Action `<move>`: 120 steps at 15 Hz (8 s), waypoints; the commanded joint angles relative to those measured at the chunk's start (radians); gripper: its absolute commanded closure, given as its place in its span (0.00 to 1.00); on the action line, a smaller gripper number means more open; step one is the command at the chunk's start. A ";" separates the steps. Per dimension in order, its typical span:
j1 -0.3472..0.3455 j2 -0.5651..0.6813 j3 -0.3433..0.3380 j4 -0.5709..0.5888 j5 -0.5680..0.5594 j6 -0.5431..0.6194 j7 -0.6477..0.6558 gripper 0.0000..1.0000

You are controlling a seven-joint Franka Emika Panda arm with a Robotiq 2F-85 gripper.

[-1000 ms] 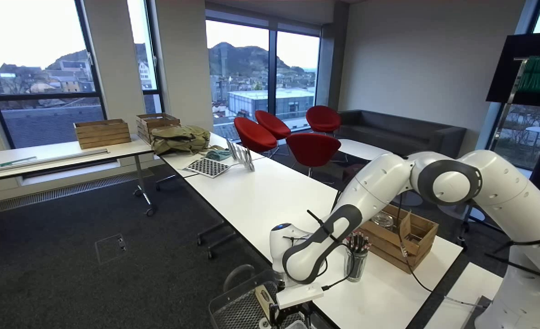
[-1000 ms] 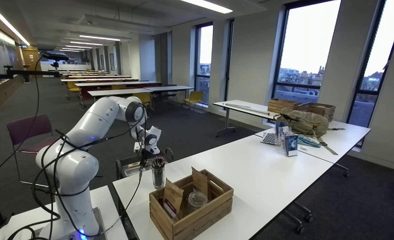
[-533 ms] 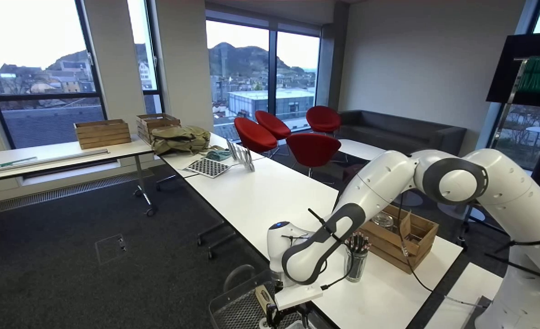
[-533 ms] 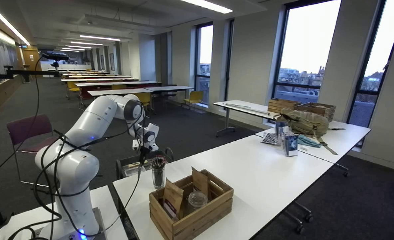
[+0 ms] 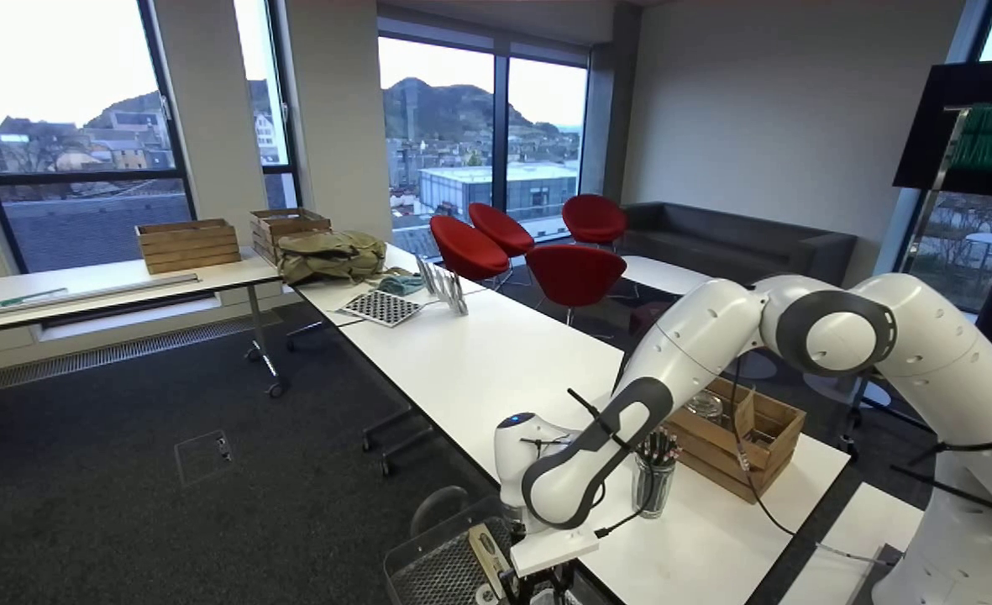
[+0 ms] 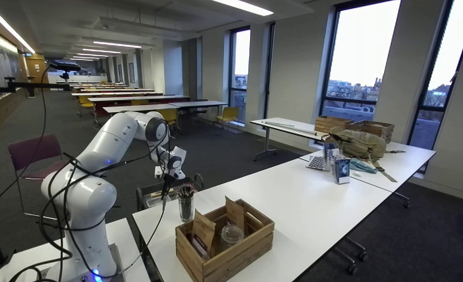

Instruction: Pick up the small white object and put it on the countertop.

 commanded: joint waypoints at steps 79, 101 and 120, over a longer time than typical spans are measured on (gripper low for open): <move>0.005 0.078 0.020 0.039 0.050 0.034 0.022 0.98; 0.072 -0.164 -0.054 -0.086 -0.101 -0.065 0.268 0.98; 0.025 -0.427 -0.052 -0.542 -0.156 0.268 0.465 0.98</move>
